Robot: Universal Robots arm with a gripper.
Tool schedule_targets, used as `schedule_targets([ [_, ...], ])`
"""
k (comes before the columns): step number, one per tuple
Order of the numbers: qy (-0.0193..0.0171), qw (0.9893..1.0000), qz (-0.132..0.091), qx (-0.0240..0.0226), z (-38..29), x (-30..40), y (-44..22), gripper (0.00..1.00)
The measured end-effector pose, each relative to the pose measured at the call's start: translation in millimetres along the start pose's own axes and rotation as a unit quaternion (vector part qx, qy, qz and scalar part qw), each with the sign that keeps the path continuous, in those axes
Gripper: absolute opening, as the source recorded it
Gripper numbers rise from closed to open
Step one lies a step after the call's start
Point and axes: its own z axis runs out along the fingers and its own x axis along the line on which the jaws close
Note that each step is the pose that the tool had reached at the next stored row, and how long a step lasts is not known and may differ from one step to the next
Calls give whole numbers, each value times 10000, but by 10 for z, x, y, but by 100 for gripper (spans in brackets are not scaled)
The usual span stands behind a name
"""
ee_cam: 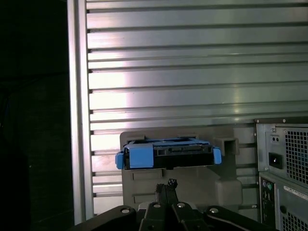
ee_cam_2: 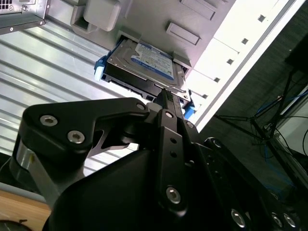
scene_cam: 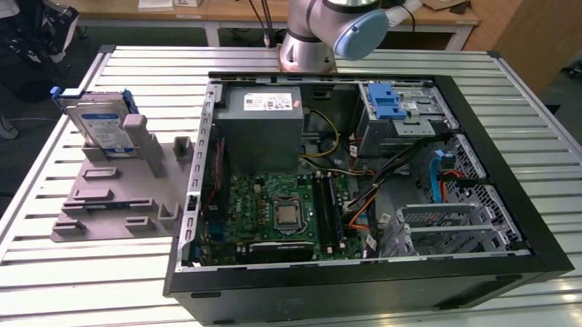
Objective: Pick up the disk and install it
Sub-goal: 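Pick up the disk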
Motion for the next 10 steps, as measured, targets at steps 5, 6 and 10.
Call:
schedule_targets([
  [5, 13, 9996, -295, -7, 1, 1, 0, 11],
  [6, 17, 9993, -384, -9, 2, 0, 0, 11],
  [10, 31, 9975, -699, -16, 2, 0, 0, 11],
])
